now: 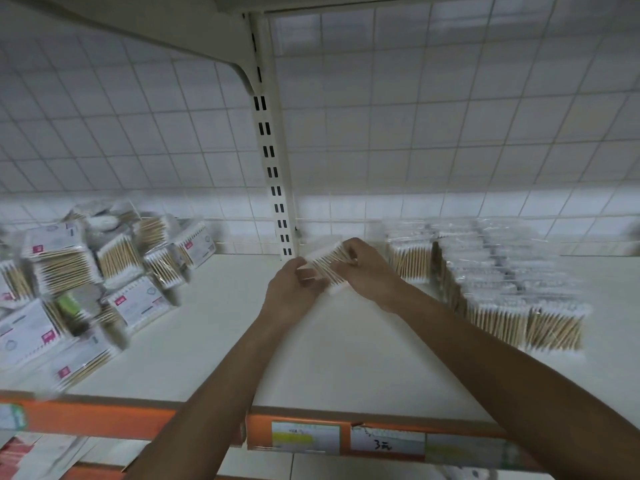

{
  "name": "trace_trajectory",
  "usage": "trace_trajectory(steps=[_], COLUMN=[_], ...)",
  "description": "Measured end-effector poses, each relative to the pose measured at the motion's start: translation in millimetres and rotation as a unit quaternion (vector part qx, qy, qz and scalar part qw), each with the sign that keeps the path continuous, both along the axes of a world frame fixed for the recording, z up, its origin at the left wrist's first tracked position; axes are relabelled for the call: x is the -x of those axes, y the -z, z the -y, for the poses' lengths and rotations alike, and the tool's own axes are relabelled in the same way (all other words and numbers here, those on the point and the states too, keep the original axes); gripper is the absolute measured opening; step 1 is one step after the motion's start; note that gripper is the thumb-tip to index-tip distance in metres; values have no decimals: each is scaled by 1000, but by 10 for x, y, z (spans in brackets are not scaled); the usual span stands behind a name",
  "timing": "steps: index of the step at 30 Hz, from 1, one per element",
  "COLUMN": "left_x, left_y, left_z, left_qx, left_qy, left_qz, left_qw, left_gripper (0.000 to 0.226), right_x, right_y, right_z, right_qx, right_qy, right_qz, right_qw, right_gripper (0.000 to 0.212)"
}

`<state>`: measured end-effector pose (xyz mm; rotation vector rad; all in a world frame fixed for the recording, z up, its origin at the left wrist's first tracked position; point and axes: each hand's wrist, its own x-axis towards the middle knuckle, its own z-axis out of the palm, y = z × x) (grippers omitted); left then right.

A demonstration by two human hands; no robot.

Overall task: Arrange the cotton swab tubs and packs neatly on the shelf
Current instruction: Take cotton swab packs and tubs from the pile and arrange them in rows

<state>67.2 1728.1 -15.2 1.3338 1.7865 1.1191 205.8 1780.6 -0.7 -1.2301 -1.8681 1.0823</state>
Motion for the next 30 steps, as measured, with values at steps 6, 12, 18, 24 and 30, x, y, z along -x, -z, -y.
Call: trace_trajectory(steps=[6, 12, 18, 24, 30], left_x=[-141, -293, -520, -760, -956], left_y=[49, 54, 51, 62, 159], left_z=[-47, -129, -214, -290, -369], left_qx=[-46, -82, -73, -80, -61], left_qy=[37, 65, 103, 116, 93], left_qz=[61, -27, -77, -127, -138], left_qw=[996, 994, 989, 982, 984], left_gripper=[19, 38, 33, 27, 20], right_x=[-195, -534, -859, -1091, -1223], right_y=[-73, -406, -532, -543, -482], right_z=[-5, -45, -104, -176, -209], right_qx=[7, -111, -149, -195, -219], right_qy=[4, 14, 43, 43, 35], right_qz=[-67, 92, 165, 293, 379], right_qw=[998, 989, 974, 935, 898], right_gripper=[20, 28, 20, 14, 25])
